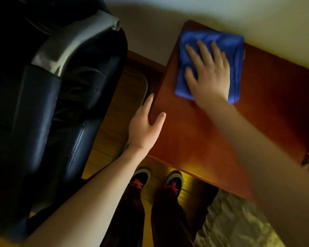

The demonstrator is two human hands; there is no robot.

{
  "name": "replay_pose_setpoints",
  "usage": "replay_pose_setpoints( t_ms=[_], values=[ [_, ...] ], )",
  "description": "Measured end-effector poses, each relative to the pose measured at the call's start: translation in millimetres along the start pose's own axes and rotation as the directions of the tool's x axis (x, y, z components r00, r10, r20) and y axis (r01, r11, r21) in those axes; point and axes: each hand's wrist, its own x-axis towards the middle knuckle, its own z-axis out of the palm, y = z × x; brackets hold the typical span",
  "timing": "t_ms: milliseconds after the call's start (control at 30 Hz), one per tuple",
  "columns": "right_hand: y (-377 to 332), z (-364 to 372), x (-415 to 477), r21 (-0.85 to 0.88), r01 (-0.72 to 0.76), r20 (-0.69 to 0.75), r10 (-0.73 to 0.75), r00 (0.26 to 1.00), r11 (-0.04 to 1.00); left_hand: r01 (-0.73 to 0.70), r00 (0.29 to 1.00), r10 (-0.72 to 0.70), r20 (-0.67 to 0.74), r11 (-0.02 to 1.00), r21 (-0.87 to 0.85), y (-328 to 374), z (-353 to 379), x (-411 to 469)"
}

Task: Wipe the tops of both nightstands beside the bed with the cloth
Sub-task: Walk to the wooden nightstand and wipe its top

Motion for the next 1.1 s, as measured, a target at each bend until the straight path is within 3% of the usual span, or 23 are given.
replay_pose_setpoints(
  t_ms=[200,267,367,567,667,800,1000,1100],
  values=[
    [-18.2,8.0,-209.6,-0.019,0.032,0.167,-0.028,0.986,0.999,0.029,1.0,-0.028,0.01,0.997,-0.07,-0.3,-1.1,0.0],
    [-26.2,9.5,-236.9,-0.01,0.003,0.205,-0.001,0.979,1.0,0.036,0.999,-0.034,0.016,0.996,-0.083,-2.2,-0.1,0.4],
    [-32.7,9.8,-183.0,-0.014,-0.016,0.181,0.018,0.983,1.0,0.016,1.0,-0.016,0.005,0.997,-0.08,-5.8,1.5,1.5],
    [-25.5,9.9,18.8,-0.024,-0.071,0.039,0.072,0.997,0.997,0.021,1.0,-0.02,0.008,0.992,-0.125,-9.7,3.2,3.6],
    [-22.7,4.1,54.4,-0.028,-0.079,0.05,0.08,0.996,0.996,0.031,0.999,-0.028,0.024,0.987,-0.16,-8.5,2.6,3.1],
    [-36.0,8.2,-24.6,-0.034,0.003,0.051,-0.001,0.999,0.999,0.054,0.998,-0.051,0.02,0.968,-0.245,-6.7,0.7,2.8],
    [-78.0,24.1,-221.9,-0.049,-0.023,0.165,0.031,0.986,0.999,0.087,0.996,-0.086,0.014,0.956,-0.28,-5.3,-0.6,3.4],
    [-80.7,26.2,-215.7,-0.026,-0.072,0.171,0.075,0.982,0.997,0.067,0.998,-0.069,0.001,0.965,-0.255,-7.3,-0.3,3.2]
  ],
)
